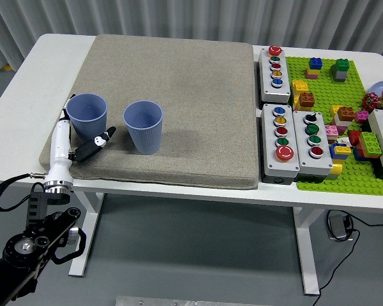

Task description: Pick cup pour cup place

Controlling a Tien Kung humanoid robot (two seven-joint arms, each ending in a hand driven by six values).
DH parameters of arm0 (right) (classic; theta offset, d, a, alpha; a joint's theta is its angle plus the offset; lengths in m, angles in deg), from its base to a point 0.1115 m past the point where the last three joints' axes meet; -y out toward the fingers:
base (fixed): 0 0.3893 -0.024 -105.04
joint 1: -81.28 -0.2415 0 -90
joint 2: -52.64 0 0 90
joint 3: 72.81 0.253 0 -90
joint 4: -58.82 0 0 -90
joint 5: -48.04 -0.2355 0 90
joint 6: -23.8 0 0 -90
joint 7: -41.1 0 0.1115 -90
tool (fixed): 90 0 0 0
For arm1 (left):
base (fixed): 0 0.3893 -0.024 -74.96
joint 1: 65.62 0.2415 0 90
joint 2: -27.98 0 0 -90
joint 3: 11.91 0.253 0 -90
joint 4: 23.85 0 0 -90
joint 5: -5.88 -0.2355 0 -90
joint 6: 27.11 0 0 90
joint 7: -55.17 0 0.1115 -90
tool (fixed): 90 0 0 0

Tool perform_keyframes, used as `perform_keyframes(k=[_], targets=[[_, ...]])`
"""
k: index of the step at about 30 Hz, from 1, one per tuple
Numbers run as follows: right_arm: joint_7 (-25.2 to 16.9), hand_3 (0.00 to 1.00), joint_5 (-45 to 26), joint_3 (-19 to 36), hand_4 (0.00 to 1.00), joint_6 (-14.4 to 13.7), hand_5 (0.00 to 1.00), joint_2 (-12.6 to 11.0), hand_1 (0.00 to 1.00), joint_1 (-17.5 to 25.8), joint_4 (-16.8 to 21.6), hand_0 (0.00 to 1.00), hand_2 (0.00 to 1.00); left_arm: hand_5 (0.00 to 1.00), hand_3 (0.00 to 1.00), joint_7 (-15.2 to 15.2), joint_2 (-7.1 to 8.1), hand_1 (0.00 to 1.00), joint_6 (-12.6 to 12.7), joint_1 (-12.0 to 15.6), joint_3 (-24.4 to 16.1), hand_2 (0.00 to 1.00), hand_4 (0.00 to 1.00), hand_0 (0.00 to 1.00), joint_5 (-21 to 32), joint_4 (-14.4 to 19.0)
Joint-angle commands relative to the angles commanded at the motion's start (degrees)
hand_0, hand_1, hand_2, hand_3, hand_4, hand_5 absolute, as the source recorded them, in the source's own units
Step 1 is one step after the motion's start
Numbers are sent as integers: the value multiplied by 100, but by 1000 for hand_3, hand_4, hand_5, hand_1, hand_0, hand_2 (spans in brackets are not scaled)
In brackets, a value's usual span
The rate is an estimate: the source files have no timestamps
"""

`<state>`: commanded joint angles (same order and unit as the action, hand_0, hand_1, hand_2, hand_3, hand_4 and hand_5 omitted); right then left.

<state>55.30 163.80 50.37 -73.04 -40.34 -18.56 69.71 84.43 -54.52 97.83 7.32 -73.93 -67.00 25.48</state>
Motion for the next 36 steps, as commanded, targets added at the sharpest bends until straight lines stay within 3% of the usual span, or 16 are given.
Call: perform_keyframes(k=[10, 28, 36], targets=[[-7, 582, 13, 18, 2, 3, 149, -5, 636, 4, -2, 685, 579, 447, 998, -1, 24, 938, -2, 173, -161, 998, 979, 886, -97, 105], [-6, 582, 6, 9, 2, 5, 152, -3, 636, 5, -3, 685, 579, 497, 998, -50, 33, 938, -66, 250, -313, 998, 998, 889, -163, 160], [-10, 582, 29, 24, 2, 6, 151, -5, 636, 15, -4, 685, 579, 500, 998, -117, 44, 940, -69, 434, -515, 998, 998, 890, -380, 598]])
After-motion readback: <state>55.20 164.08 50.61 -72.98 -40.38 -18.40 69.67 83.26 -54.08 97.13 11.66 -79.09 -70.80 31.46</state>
